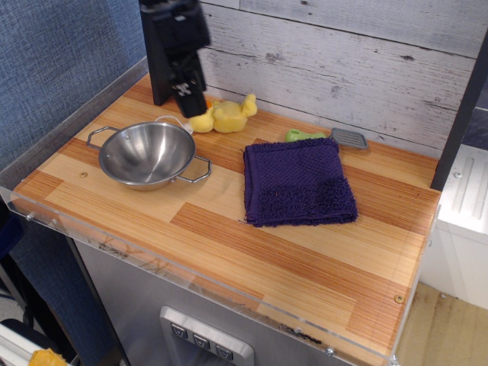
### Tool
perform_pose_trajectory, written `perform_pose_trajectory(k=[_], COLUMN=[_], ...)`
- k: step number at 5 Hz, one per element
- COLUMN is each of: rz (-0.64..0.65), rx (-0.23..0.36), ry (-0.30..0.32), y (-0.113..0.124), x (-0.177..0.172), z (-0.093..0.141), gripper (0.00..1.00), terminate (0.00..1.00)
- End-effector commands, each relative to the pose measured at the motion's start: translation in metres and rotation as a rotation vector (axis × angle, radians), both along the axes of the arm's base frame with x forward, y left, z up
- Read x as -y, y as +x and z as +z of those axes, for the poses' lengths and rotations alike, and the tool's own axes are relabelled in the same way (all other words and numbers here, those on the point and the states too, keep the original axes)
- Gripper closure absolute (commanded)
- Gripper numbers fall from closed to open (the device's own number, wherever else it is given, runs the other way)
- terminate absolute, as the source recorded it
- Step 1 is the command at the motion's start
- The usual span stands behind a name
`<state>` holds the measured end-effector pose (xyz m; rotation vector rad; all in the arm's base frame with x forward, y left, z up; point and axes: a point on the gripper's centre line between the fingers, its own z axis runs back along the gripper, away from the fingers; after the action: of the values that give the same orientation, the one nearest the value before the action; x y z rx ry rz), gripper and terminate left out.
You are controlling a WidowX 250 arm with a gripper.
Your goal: Put the chicken in the bowl
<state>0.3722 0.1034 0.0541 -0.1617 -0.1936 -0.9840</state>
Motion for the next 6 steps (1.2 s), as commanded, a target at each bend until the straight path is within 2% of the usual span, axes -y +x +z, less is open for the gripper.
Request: perform_pose_trajectory(k=[1,2,4,5,6], rz=[0.078,0.186,0.272,0.276,0.263], rx=[0.036,0.048,0.072,0.066,0.074], ry=[-0.020,0.001,0.061,0.058,0.068], y=[0.008,0.014,0.028,0.031,0.029], x=[0.028,0.027,0.007,0.005,0.008], z=[0.010,0.000,-0.010,-0.017,-0.020], gripper=[0.00,0.00,0.00,0.00,1.00], terminate=[0.00,0.00,0.00,0.00,0.00])
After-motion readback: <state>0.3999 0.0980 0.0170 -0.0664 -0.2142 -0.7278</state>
